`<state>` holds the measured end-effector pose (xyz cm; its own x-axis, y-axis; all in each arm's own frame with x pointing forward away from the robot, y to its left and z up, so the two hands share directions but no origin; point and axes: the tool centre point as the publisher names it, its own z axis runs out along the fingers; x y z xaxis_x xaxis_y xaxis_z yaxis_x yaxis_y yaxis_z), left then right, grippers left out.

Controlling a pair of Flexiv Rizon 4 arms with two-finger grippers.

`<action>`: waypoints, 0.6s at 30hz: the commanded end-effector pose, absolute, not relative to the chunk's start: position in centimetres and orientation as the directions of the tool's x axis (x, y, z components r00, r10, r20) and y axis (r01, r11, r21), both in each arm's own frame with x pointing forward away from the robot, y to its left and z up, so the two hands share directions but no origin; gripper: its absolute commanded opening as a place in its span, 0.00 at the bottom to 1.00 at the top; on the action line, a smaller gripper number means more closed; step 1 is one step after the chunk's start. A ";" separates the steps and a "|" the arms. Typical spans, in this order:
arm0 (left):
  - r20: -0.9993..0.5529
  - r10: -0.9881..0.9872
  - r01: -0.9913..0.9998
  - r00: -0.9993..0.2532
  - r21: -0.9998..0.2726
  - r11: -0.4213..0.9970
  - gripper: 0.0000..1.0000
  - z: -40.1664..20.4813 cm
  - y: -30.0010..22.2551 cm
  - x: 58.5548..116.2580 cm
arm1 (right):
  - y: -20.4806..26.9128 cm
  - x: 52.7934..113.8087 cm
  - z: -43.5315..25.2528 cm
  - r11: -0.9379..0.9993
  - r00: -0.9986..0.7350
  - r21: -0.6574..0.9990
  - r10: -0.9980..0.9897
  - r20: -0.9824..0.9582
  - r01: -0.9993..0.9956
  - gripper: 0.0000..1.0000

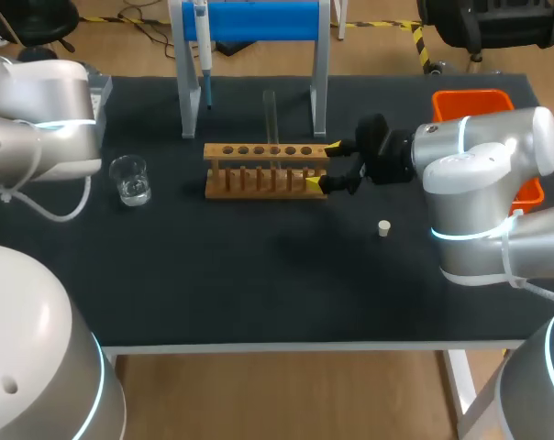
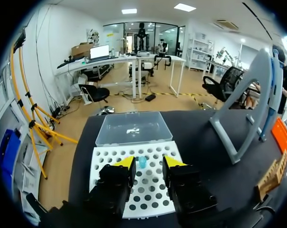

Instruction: Invert the test tube, pick up the pipette, mount the tip to pipette, aspirate from beaker and dispense into the tube, eject the tip, return the pipette, and cap with the stopper.

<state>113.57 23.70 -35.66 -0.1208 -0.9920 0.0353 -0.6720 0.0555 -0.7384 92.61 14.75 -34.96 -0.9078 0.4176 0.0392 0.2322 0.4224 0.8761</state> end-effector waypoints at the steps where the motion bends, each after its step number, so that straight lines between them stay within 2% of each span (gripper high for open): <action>1: 0.038 -0.992 -0.683 -0.121 -0.728 0.055 0.26 -35.6 23.8 114.0 | 14.7 92.6 -34.9 0.424 -0.909 0.876 0.416 0.040 0.233 1.00; 18: 0.045 -0.994 -0.690 -0.103 -0.723 0.039 0.29 -35.8 24.0 114.2 | 14.7 92.6 -34.9 0.424 -0.909 0.876 0.416 0.040 0.233 1.00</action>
<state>113.90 23.94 -35.86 -0.1032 -0.9937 0.0434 -0.6827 0.0390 -0.7296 92.61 14.75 -34.96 -0.9078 0.4177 0.0392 0.2322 0.4224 0.8761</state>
